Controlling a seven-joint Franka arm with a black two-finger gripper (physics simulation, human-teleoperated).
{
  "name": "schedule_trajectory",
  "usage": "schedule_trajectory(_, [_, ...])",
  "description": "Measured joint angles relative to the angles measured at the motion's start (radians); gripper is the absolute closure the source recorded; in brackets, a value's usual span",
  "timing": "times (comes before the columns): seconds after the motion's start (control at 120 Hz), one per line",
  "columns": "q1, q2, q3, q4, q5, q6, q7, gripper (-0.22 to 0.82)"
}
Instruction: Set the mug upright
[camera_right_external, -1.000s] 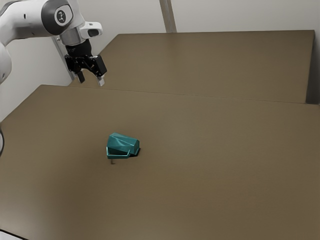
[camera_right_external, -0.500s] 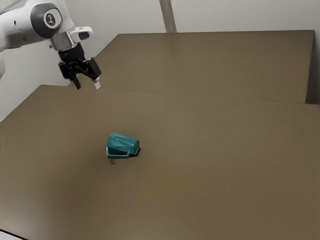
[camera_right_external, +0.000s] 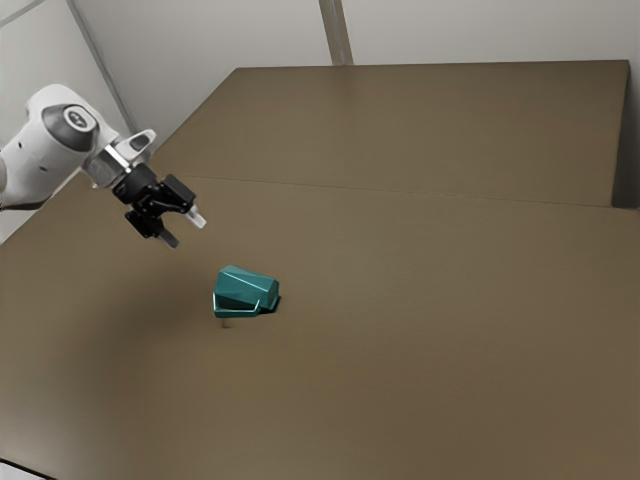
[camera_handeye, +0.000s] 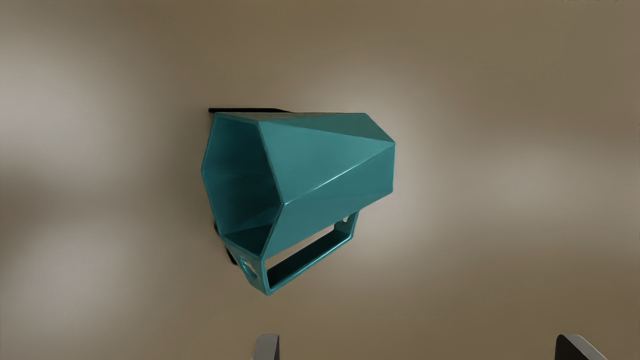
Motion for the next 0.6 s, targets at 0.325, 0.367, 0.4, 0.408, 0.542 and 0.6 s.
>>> schedule_trajectory(0.325, [0.015,0.061,0.000,-0.129,-0.143,0.192,0.147,0.00])
schedule_trajectory(0.367, [0.013,0.079,0.000,-0.129,-0.165,0.204,0.165,0.00])
schedule_trajectory(0.4, [0.012,0.088,-0.001,-0.129,-0.179,0.211,0.180,0.00])
schedule_trajectory(0.408, [0.012,0.090,-0.001,-0.129,-0.182,0.212,0.183,0.00])
schedule_trajectory(0.542, [0.013,0.139,-0.005,-0.130,-0.239,0.209,0.236,0.00])
schedule_trajectory(0.6, [0.011,0.158,-0.010,-0.130,-0.270,0.201,0.260,0.00])
